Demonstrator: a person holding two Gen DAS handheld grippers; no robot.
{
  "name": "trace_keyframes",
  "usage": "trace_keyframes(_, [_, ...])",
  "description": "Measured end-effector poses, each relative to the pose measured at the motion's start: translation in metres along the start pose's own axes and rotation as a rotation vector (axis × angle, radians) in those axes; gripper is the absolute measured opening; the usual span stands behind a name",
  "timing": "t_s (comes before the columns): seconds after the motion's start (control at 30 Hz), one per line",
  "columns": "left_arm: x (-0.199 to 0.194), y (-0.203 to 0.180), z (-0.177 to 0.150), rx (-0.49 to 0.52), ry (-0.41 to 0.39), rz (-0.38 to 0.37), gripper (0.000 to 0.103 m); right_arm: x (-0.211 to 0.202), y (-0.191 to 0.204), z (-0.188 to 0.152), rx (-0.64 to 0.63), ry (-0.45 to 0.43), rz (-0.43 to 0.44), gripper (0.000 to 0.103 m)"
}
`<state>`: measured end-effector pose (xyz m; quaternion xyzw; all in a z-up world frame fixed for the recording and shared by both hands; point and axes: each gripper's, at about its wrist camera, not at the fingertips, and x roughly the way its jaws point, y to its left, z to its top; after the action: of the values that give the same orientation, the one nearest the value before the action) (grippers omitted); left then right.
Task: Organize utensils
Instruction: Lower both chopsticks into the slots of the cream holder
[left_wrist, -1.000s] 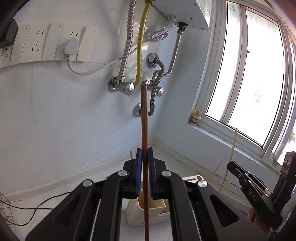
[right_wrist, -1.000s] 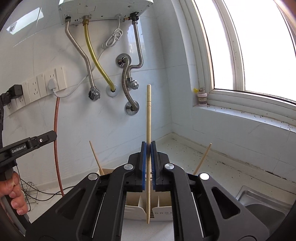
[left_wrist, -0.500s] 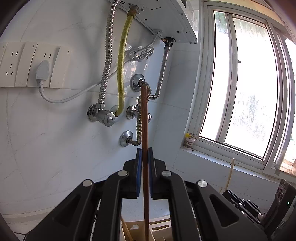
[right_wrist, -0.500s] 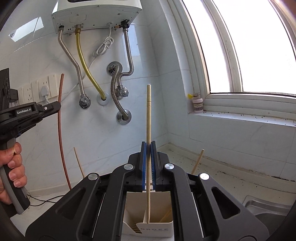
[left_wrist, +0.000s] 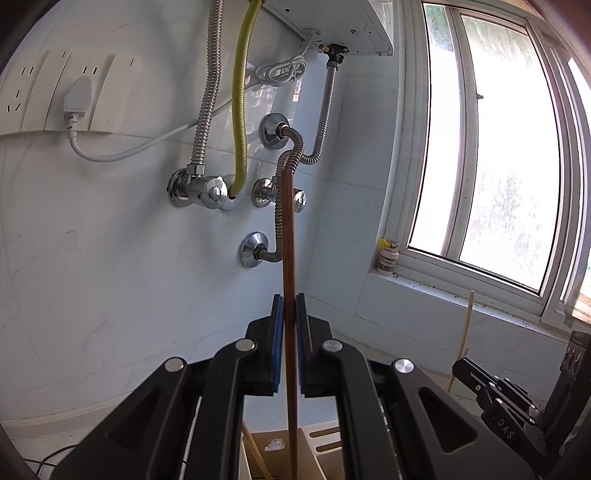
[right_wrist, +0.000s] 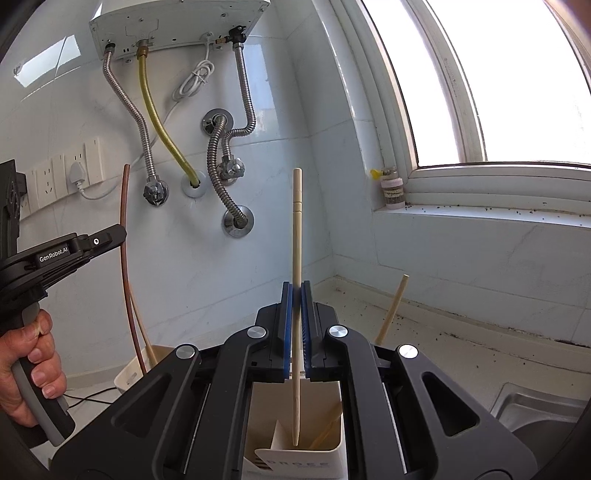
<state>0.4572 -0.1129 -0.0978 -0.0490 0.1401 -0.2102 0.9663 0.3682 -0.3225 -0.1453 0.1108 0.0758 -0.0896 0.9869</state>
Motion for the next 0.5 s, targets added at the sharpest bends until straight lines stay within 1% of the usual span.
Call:
trace_keyframes(0.37, [0.005,-0.003,-0.013,0.022,0.034,0.012,0.006,0.007,0.003,-0.012,-0.019,0.008,-0.019,0.004])
trace_keyframes(0.47, [0.001,-0.005,-0.014,0.037,0.018,0.016,0.006,0.007,0.005,-0.013,-0.033,0.013,-0.021,0.005])
trace_keyframes(0.5, [0.001,-0.006,-0.014,0.042,0.015,0.014,0.008,0.007,0.006,-0.013,-0.038,0.016,-0.021,0.005])
